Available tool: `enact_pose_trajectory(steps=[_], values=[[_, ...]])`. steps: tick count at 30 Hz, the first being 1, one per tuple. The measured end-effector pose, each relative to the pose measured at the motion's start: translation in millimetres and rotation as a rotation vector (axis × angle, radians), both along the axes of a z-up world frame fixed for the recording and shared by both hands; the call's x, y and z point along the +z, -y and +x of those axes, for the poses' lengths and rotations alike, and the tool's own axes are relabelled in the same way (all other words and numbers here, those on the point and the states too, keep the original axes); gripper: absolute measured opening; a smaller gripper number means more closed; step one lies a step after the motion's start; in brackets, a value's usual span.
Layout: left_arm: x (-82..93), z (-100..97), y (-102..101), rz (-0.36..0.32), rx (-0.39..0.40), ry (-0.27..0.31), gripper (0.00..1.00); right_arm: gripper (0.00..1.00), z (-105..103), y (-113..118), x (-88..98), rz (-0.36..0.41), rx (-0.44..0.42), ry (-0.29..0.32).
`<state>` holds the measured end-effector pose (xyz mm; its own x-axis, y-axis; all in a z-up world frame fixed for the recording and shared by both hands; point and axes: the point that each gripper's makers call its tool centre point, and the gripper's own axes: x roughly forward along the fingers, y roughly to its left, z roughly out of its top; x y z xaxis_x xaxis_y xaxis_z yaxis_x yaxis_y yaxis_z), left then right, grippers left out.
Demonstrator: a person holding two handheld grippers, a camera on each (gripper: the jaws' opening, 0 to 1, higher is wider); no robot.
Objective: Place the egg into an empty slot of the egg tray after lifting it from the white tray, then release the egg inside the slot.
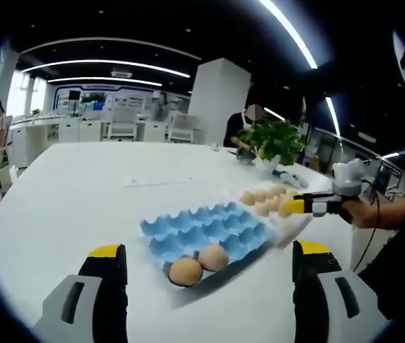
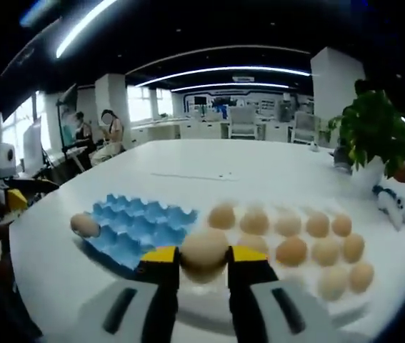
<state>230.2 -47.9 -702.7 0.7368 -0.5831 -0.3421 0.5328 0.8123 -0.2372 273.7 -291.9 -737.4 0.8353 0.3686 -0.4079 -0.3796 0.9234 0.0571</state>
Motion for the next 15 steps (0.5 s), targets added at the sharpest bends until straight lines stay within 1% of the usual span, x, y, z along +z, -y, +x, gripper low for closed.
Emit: enact_pose_trajectory(steps=[2, 5, 8, 15], values=[[0.5, 0.1, -1, 0.0, 0.002, 0.004, 0.97, 0.25, -1, -14, -0.9, 0.003, 0.038, -0.001], [0.9, 0.5, -3, 0.003, 0.008, 0.007, 0.96, 0.25, -2, -29, -1.0, 0.017, 0.067, -0.005], [1.0, 0.2, -5, 0.002, 0.013, 0.006, 0.96, 0.25, -3, -47, -1.3, 0.014, 0.113, -0.002], [-0.2, -1.1, -7, 0.005, 0.017, 0.005, 0.96, 0.25, -2, -63, -1.9, 0.009, 0.163, -0.007]])
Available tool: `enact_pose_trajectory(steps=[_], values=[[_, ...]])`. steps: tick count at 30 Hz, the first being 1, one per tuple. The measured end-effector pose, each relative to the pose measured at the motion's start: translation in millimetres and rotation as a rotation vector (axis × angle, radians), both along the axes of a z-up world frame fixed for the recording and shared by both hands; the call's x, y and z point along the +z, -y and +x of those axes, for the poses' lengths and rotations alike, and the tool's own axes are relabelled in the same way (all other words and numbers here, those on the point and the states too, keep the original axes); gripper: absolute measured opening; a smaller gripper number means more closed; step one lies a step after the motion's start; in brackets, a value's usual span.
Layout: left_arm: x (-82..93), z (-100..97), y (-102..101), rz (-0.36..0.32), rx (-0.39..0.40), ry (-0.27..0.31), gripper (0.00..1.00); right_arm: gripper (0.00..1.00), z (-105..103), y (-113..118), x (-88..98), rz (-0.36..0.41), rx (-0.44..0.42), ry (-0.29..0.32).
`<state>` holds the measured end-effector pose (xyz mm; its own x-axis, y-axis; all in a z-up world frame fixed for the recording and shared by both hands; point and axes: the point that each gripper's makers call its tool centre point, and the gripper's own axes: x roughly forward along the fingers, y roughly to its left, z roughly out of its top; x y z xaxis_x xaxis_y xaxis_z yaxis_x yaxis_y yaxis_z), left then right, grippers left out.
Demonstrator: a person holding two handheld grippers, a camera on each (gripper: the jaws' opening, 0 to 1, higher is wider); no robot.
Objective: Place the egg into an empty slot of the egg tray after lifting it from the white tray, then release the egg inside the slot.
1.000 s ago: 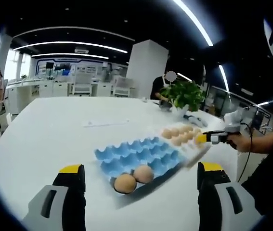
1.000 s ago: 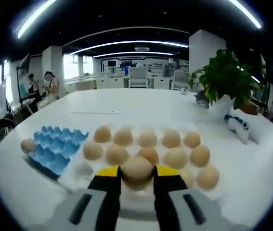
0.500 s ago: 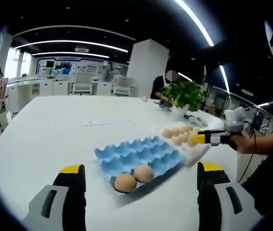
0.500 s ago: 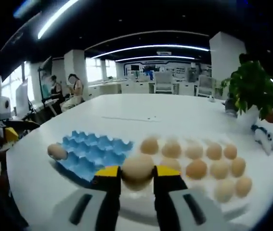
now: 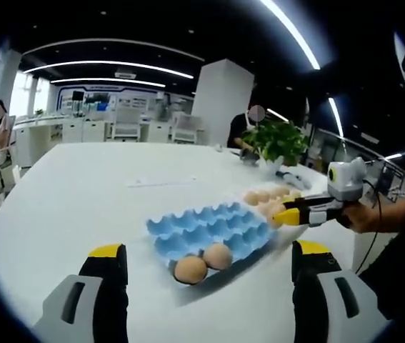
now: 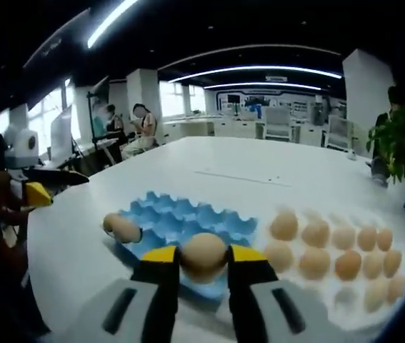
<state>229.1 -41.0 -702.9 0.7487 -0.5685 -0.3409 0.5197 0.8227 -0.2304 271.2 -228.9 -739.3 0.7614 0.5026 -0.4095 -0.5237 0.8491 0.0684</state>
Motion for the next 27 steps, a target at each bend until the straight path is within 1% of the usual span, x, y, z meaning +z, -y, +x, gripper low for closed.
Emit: enact_pose_trajectory(steps=[4, 7, 11, 15, 17, 18, 21, 22, 24, 27], values=[[-0.8, -0.6, 2, -0.001, -0.005, -0.002, 0.96, 0.25, -2, -8, -0.9, 0.0, 0.021, -0.004], [-1.9, -1.0, 3, 0.003, -0.008, -0.004, 0.97, 0.25, -3, -19, -2.3, 0.006, 0.046, -0.008], [-2.5, -1.7, 5, 0.003, -0.015, -0.007, 0.96, 0.25, -4, -36, -5.3, 0.006, 0.093, -0.013], [-2.5, -1.4, 5, -0.001, -0.012, -0.01, 0.97, 0.25, -3, -54, -11.0, -0.021, 0.142, -0.01], [-2.4, -1.6, 5, 0.0, -0.013, -0.009, 0.97, 0.25, -2, -62, -11.2, -0.02, 0.162, -0.006], [-2.4, -1.7, 5, 0.0, -0.012, -0.009, 0.97, 0.25, 0, -64, -9.5, -0.027, 0.164, 0.01], [-3.1, -2.1, 4, -0.002, -0.009, -0.013, 0.97, 0.25, 1, -69, -8.9, -0.022, 0.174, 0.004], [-3.2, -2.1, 3, -0.004, -0.007, -0.014, 0.97, 0.25, 1, -72, -7.4, -0.026, 0.187, 0.016], [-3.3, -2.2, 3, -0.006, -0.006, -0.015, 0.97, 0.25, 1, -76, -7.3, -0.029, 0.198, 0.018], [-3.9, -2.4, 3, -0.005, -0.007, -0.016, 0.97, 0.25, 1, -80, -10.8, -0.037, 0.212, 0.013]])
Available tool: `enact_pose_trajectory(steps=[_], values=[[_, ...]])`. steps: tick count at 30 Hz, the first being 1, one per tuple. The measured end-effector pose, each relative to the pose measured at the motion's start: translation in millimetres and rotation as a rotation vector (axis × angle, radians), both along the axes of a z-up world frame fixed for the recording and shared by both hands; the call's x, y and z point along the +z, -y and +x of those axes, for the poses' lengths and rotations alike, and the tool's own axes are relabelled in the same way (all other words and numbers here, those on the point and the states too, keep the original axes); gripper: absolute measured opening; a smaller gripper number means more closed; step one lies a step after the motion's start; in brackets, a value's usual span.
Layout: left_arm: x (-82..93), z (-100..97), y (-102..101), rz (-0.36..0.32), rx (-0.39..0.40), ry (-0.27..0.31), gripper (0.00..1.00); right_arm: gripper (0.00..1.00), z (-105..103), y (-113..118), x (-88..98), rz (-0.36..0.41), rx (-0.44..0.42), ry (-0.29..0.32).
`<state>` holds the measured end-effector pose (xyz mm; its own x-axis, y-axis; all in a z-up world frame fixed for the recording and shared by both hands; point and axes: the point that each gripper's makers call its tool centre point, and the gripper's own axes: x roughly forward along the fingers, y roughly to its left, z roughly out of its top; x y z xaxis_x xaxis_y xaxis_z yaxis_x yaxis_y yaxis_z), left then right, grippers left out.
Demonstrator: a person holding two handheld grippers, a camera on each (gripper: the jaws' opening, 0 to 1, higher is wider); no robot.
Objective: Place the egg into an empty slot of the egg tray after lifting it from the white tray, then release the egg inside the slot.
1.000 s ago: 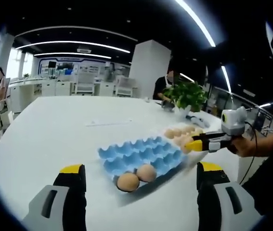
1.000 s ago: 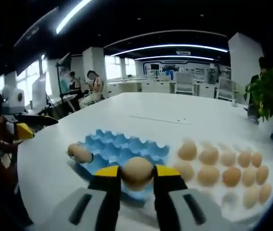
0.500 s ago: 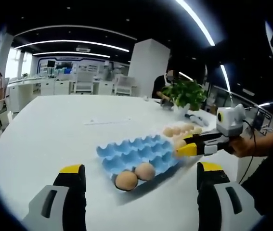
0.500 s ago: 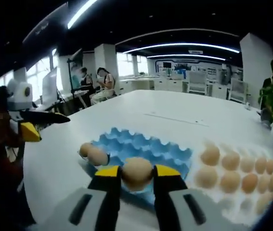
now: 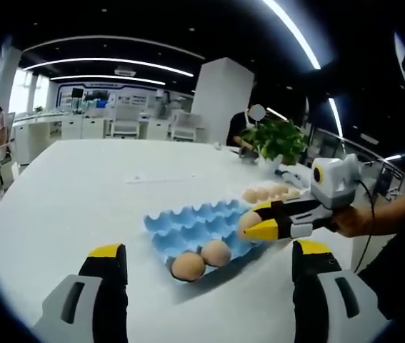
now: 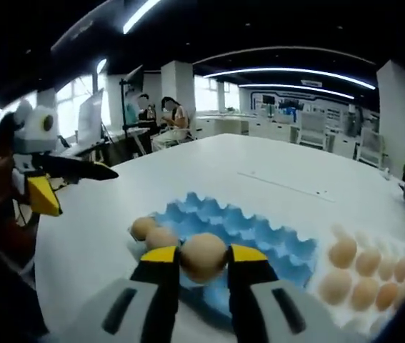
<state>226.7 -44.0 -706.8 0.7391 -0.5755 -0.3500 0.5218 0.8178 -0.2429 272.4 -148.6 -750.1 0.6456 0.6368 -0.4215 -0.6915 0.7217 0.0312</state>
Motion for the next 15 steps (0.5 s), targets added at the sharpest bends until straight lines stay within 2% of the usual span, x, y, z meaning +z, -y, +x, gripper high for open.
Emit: enact_pose_trajectory(steps=[15], values=[[2.8, 1.6, -2, -0.003, 0.001, 0.005, 0.96, 0.26, 2, -8, -18.7, -0.04, 0.049, -0.027]])
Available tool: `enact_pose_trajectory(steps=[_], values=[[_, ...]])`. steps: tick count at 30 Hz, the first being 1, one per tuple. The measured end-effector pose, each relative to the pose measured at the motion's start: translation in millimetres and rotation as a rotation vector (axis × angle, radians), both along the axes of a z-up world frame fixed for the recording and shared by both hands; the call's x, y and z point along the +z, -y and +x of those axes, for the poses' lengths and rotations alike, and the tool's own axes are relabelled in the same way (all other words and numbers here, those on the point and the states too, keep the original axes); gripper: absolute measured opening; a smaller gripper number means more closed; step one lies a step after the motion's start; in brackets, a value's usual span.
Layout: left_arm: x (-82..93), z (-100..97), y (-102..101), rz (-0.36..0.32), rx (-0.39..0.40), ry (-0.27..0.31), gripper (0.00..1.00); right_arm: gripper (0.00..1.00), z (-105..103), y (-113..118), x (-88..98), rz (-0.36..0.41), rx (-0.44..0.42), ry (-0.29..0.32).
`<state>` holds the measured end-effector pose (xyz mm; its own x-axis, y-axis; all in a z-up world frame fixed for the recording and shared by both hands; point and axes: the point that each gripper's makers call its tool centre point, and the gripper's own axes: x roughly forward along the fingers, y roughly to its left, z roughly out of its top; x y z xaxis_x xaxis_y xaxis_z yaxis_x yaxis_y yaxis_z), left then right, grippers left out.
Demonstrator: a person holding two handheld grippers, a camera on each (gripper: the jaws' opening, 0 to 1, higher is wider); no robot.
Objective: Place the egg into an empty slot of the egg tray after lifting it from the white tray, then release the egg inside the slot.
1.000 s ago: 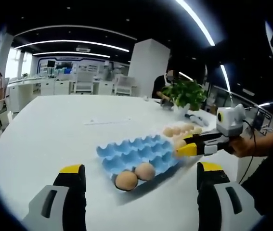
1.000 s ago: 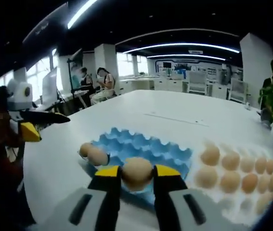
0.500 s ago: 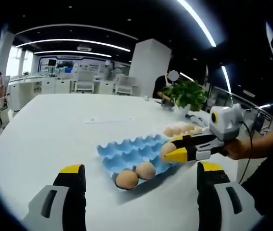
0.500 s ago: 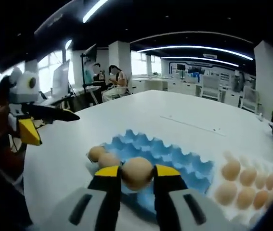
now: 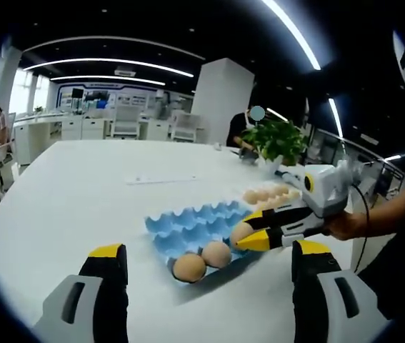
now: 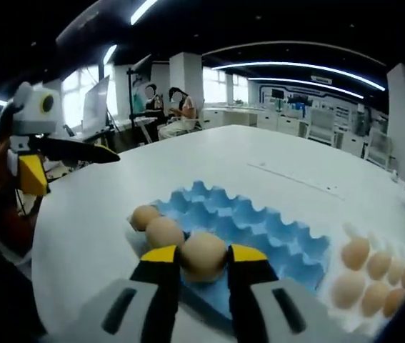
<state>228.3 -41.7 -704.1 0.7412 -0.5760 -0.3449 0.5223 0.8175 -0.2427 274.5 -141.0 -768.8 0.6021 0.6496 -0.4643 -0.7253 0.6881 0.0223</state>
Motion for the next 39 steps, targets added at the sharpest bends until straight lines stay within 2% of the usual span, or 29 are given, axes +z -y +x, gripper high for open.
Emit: enact_pose_trajectory(steps=[6, 16, 19, 31, 39], values=[[2.0, 1.4, -0.5, 0.005, 0.005, 0.012, 0.96, 0.26, -1.4, -3.8, -6.8, -0.02, 0.026, -0.006], [2.4, 1.5, -0.9, 0.003, 0.004, 0.009, 0.96, 0.26, -3.6, -5.5, -7.8, -0.076, 0.068, 0.057], [2.3, 1.1, 0.6, 0.0, 0.001, 0.009, 0.95, 0.26, -3.2, -5.2, -7.7, -0.065, 0.061, 0.05], [2.2, 0.8, -2.0, 0.002, 0.006, 0.009, 0.95, 0.27, -2.9, -4.4, -8.4, -0.082, 0.068, 0.088], [1.9, -0.5, -0.4, 0.001, 0.003, 0.006, 0.95, 0.26, -6.3, -1.8, -8.0, -0.065, 0.058, 0.08]])
